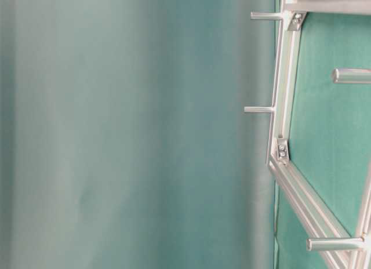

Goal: Find the location of the shaft and insert the gear.
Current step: 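Lift the blue gear upright with the right gripper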

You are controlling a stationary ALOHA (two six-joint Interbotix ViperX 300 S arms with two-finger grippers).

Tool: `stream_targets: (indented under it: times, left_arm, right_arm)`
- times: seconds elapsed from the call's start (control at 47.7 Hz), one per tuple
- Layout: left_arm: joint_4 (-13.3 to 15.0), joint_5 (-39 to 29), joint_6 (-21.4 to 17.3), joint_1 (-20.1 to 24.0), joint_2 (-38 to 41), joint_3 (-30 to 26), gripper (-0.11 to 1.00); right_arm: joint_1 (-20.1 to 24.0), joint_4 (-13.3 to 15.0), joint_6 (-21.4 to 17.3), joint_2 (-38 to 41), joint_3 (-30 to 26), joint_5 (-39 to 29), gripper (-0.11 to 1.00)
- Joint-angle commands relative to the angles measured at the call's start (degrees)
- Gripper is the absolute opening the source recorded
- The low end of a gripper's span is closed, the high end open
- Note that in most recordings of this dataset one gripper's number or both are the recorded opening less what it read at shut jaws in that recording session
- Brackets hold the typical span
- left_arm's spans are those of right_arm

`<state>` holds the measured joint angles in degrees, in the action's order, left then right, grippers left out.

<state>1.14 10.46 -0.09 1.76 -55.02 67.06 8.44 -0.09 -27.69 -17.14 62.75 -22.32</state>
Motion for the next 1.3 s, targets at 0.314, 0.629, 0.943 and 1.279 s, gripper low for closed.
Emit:
stream_targets:
  times: [0.314,0.629,0.943,1.279]
  left_arm:
    - [0.1,0.3,0.2,0.2,0.6,-0.6,0.01]
    - [0.0,0.4,0.2,0.2,0.5,-0.6,0.01]
    - [0.1,0.4,0.2,0.2,0.5,-0.7,0.01]
    - [0.1,0.3,0.2,0.2,0.5,-0.7,0.01]
  right_arm:
    - [0.4,-0.2,-0.3,1.3,-0.8,0.3,0.92]
    - [0.4,-0.2,-0.3,1.2,-1.0,0.0,0.69]
    - [0.4,-0.2,-0.3,0.7,-1.3,-1.4,0.68]
    - [0.4,-0.2,-0.3,-4.3,-6.6,-10.7,0.68]
